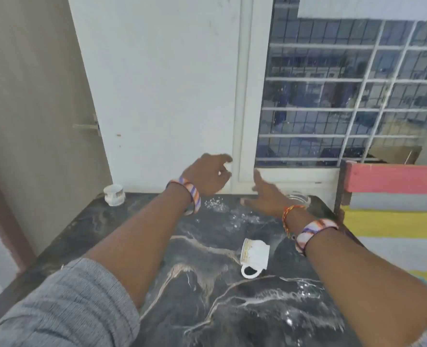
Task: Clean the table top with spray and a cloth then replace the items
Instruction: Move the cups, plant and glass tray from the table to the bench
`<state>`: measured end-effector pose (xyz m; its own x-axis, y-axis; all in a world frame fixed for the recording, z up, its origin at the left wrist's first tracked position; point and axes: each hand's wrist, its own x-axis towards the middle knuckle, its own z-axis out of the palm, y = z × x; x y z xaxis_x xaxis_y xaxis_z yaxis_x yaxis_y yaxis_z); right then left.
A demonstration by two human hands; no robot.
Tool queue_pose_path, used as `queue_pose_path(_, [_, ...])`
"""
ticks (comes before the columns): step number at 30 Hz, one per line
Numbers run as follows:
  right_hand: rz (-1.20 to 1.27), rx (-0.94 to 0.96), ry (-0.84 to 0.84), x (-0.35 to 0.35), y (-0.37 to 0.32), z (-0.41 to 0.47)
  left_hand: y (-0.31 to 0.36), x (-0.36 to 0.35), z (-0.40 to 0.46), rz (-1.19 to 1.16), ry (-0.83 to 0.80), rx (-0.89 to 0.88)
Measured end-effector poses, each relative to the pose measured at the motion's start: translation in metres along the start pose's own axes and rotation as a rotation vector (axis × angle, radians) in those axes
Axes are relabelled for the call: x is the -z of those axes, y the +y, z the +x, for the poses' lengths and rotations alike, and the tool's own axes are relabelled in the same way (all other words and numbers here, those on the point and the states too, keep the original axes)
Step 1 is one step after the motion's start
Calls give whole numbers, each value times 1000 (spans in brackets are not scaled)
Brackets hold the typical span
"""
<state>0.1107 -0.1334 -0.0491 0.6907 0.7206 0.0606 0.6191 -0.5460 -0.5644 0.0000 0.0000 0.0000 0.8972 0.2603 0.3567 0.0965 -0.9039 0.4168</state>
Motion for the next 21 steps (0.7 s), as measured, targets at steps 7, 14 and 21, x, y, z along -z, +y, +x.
queue_pose_path(7, [-301,-92,-358,-72,61,5,-26,-96,-10,173,-442,136])
queue_pose_path(14, [-461,-3,-503,-85,75,34,-59,-134,3,97,-499,289])
queue_pose_path(21, [-232,50,-563,-107,43,89,-117,-93,6,56,-276,489])
